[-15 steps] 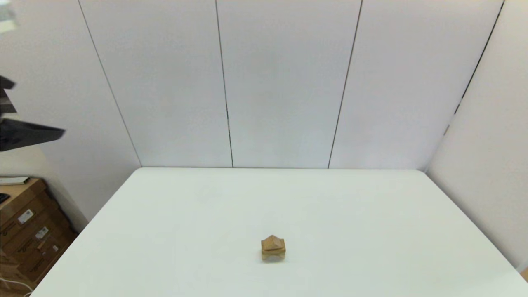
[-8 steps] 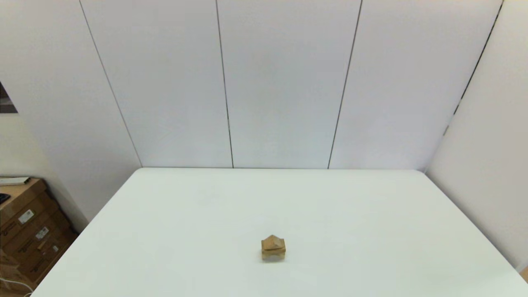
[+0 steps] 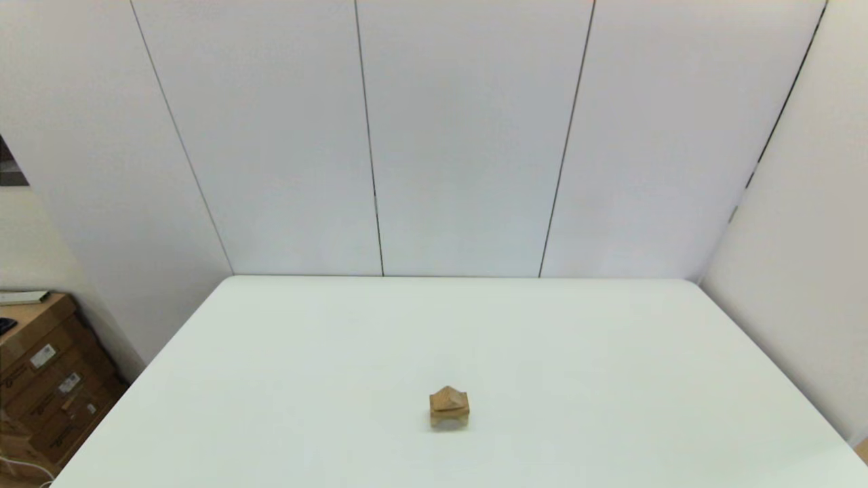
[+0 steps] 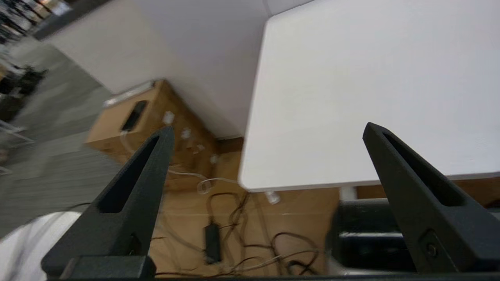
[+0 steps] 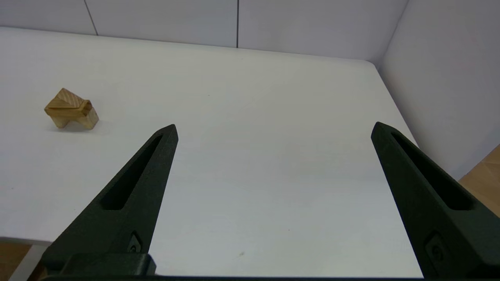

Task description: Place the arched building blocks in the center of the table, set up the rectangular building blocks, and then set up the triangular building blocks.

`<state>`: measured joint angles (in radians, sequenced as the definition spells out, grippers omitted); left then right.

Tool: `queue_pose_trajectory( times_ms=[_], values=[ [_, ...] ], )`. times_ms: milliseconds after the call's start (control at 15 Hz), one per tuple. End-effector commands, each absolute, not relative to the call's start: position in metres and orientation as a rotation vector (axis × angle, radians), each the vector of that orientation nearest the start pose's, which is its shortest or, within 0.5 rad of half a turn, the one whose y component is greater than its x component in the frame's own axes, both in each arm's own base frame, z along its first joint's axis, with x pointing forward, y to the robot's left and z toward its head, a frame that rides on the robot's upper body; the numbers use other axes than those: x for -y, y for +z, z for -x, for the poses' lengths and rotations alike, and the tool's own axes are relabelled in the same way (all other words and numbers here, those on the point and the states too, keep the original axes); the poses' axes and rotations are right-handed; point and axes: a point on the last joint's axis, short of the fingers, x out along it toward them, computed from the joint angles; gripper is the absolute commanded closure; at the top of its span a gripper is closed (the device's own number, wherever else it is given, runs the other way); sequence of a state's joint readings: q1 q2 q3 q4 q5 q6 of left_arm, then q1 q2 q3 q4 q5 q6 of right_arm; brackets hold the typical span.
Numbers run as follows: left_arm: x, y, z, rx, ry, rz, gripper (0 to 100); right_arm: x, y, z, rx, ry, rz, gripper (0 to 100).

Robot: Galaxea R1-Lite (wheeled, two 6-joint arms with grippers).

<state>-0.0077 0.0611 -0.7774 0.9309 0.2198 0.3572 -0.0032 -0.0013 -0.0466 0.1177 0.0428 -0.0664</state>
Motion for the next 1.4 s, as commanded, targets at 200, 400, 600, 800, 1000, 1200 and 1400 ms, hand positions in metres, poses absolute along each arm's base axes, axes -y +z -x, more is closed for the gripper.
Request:
queue_pose_trajectory(
  times_ms=[200, 400, 600, 800, 1000, 1200, 1400],
  values=[
    [-0.005, 0.121, 0.065, -0.167, 0.189, -0.246, 0, -0.001, 0.076, 0.027, -0.069, 0.042, 0.066, 0],
    [-0.005, 0.098, 0.043, -0.14, 0.189, -0.226, 0, -0.001, 0.076, 0.027, -0.068, 0.044, 0.066, 0],
    [-0.004, 0.09, 0.035, -0.101, 0.162, -0.22, 0, -0.001, 0.076, 0.027, -0.069, 0.042, 0.066, 0],
    [-0.002, 0.085, 0.028, -0.024, 0.066, -0.203, 0, -0.001, 0.076, 0.027, -0.068, 0.042, 0.066, 0],
    [0.001, 0.078, 0.023, 0.031, -0.042, -0.165, 0, -0.001, 0.076, 0.027, -0.068, 0.042, 0.066, 0],
    [0.001, 0.074, 0.023, -0.009, -0.047, -0.13, 0, -0.001, 0.076, 0.027, -0.069, 0.042, 0.066, 0],
    [0.001, 0.074, 0.023, -0.011, -0.042, -0.081, 0, -0.001, 0.076, 0.027, -0.069, 0.042, 0.066, 0]
  ],
)
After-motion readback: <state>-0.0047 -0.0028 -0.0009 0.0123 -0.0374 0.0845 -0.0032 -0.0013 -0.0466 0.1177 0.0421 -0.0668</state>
